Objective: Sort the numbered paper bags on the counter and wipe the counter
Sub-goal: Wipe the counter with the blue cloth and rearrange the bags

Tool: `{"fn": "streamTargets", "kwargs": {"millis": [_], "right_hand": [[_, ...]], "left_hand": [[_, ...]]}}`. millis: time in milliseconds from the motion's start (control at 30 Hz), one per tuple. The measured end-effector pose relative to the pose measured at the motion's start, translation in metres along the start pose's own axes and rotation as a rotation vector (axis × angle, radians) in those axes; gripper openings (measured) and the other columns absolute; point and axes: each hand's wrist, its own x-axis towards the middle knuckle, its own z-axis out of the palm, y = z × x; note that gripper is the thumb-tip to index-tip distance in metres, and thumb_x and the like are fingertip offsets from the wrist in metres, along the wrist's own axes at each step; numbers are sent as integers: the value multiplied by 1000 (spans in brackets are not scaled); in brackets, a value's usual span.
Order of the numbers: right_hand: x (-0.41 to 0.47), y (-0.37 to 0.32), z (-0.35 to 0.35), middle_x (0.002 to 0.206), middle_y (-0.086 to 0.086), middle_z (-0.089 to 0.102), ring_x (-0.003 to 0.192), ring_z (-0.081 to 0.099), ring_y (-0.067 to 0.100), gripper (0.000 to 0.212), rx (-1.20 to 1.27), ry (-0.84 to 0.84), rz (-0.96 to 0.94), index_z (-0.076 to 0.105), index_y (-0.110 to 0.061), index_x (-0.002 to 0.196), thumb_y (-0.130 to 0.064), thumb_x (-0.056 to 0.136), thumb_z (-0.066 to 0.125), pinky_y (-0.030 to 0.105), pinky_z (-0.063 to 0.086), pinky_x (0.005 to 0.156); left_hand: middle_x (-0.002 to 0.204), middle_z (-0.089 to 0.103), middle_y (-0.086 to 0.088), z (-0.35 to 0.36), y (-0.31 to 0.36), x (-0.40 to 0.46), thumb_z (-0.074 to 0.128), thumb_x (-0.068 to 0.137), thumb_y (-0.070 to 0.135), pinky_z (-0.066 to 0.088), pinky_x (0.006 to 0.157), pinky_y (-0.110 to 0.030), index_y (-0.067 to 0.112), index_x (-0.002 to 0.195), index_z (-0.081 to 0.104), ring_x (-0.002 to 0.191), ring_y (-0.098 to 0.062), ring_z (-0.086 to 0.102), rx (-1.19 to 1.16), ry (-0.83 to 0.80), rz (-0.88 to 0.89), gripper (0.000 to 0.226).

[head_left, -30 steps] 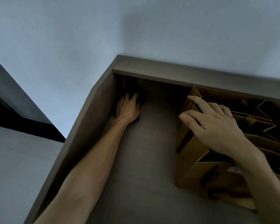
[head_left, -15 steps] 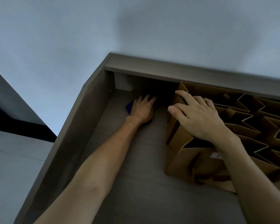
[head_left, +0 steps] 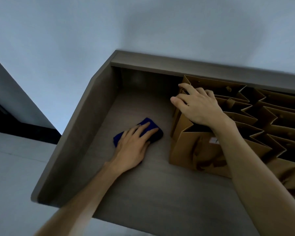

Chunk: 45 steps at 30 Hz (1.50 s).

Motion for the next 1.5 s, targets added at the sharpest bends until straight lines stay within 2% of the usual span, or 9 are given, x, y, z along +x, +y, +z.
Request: {"fn": "streamTargets", "kwargs": {"millis": [300, 467, 600, 767, 900, 1133, 1300, 1400, 1500], "right_hand": [[2, 1, -5, 157, -4, 28, 142, 25, 31, 49, 91, 50, -14, 48, -34, 136, -59, 98, 27, 55, 16, 114], [-19, 8, -20, 152, -2, 37, 143, 22, 29, 46, 145, 283, -63, 50, -30, 133, -55, 98, 36, 56, 15, 114], [-56, 7, -30, 143, 1, 48, 139, 34, 24, 43, 320, 494, -177, 56, -23, 127, -50, 97, 41, 54, 30, 111], [-121, 11, -16, 133, 9, 52, 123, 53, 20, 24, 467, 639, -292, 65, -5, 115, -19, 98, 55, 36, 55, 85], [-167, 20, 7, 125, 10, 54, 114, 58, 19, 19, 437, 675, -315, 67, -3, 108, -12, 96, 55, 29, 51, 89], [-222, 29, 62, 127, -6, 55, 119, 55, 11, 24, 577, 378, -206, 65, -18, 116, -28, 96, 56, 22, 49, 92], [-243, 41, 99, 153, -31, 17, 145, 13, -2, 63, 453, -55, -190, 28, -52, 143, -68, 87, 51, 24, 18, 115], [-242, 41, 105, 156, -30, 9, 146, 5, -2, 72, 351, -79, -208, 14, -55, 146, -73, 85, 49, 27, 11, 114], [-237, 40, 101, 151, -18, 33, 142, 24, 3, 64, 323, 30, -242, 32, -42, 146, -60, 89, 54, 30, 30, 110]], "left_hand": [[146, 42, -11, 1, 12, -64, 36, 96, 45, 35, 105, -43, 26, 146, 33, 129, -29, 44, 32, 85, -120, 54], [144, 46, 0, 0, 18, -96, 33, 99, 46, 32, 107, -36, 31, 144, 36, 130, -20, 44, -30, 66, 25, 48], [145, 46, 5, 3, 28, -118, 30, 99, 49, 24, 109, -32, 34, 144, 39, 132, -15, 39, -56, 41, 137, 48], [147, 43, 10, 8, 50, -120, 36, 97, 51, 26, 109, -33, 39, 146, 33, 133, -12, 40, -101, -30, 297, 50], [146, 43, 12, 11, 78, -105, 36, 95, 55, 31, 112, -31, 39, 146, 31, 133, -9, 40, -81, -157, 390, 53], [153, 26, 19, 12, 108, -68, 42, 91, 63, 0, 113, -14, 39, 149, 13, 136, 11, 11, -219, -306, 443, 69], [154, 23, 20, 10, 91, -74, 39, 86, 75, -3, 116, -18, 36, 150, 18, 140, 7, 10, -189, -246, 435, 78], [157, 9, 22, 3, 77, -75, 37, 83, 80, -10, 116, -22, 38, 151, 10, 142, 7, 1, -144, -287, 429, 85], [153, -2, 27, -5, 73, -72, 42, 82, 79, -18, 110, -14, 40, 150, 3, 136, 15, -10, -141, -373, 458, 87]]}}
